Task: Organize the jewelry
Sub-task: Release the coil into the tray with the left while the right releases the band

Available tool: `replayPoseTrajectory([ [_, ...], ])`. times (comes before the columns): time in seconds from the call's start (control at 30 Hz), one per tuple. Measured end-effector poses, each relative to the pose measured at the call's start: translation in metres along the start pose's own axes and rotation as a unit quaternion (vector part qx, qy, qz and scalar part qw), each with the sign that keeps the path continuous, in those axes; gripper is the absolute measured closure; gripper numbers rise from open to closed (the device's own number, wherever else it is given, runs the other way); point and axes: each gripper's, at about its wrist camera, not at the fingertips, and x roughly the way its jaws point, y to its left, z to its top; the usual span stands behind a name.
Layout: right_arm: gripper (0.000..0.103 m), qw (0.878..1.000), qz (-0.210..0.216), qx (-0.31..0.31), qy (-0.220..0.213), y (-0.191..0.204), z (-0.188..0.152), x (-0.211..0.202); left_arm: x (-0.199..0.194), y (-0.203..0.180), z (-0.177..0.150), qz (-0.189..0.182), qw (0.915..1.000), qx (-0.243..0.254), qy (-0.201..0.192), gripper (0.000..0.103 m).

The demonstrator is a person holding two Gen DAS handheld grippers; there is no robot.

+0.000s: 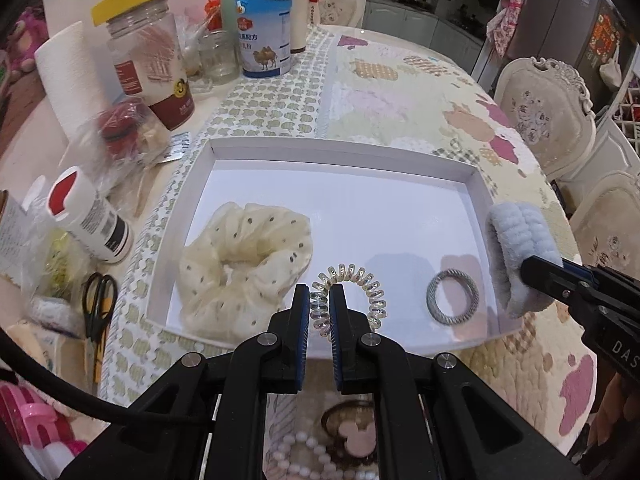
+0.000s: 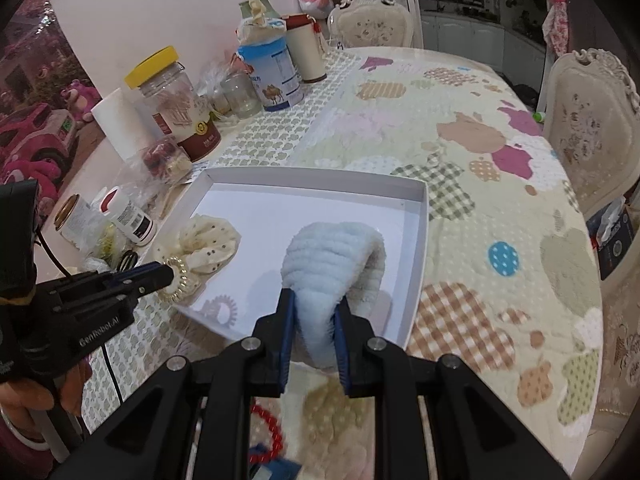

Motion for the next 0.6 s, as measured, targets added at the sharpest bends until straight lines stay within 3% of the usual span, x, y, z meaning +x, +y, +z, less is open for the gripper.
replayPoseTrajectory([
  [0.6, 0.085, 0.999, 0.010, 0.024, 0.046, -0.027, 0.024, 0.079, 0.055, -0.004, 0.013, 0.021, 0.9992, -0.001, 0.034, 0.103],
])
